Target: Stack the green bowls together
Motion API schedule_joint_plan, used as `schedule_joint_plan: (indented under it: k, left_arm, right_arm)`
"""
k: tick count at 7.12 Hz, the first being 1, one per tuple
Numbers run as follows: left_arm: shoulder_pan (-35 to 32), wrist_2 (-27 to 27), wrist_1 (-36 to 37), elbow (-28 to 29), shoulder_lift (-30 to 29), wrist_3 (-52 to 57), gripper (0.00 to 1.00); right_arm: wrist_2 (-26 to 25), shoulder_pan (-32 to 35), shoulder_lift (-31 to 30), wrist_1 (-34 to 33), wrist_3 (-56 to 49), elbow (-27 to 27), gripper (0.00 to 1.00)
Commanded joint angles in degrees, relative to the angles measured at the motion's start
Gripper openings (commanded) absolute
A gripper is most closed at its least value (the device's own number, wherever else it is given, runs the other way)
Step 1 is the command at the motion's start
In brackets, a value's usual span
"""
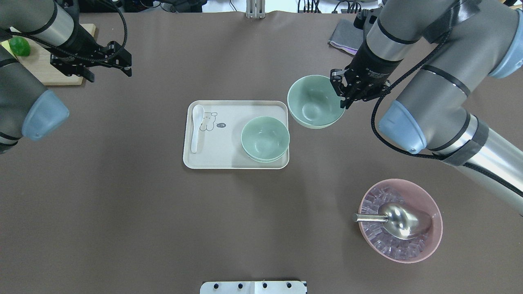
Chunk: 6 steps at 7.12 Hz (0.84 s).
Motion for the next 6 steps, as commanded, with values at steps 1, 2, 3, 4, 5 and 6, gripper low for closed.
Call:
schedule_joint_plan:
  k: [1, 2, 3, 4, 5, 6]
  left_arm:
    - [-0.2, 0.0, -0.1, 0.4, 0.2, 0.3, 0.98]
    - [-0.2, 0.1, -0.2, 0.5, 0.2, 0.3, 0.98]
    - [-0.1, 0.1, -0.2, 0.5, 0.2, 0.3, 0.98]
    - [-0.1, 0.1, -0.2, 0.6, 0.2, 0.3, 0.98]
    - [-0.1, 0.1, -0.4, 0.9, 0.2, 0.3, 0.98]
    - [0.0, 0.1, -0.5, 1.4, 0.2, 0.3, 0.98]
  right_arm:
    - [-2.5, -4.6, 3.6, 7.3, 4.9, -7.7, 0.0]
    - [-2.6, -5.5, 4.5, 7.4, 4.9, -9.2, 0.0]
    - [-2.6, -6.2, 5.1, 7.4, 4.9, -10.0, 0.0]
    - [-2.6, -6.5, 5.5, 7.4, 4.8, -10.5, 0.0]
    - [-2.6, -6.6, 6.2, 7.4, 4.8, -11.2, 0.0]
    - [-2.6, -7.2, 6.7, 7.4, 4.9, -11.6, 0.0]
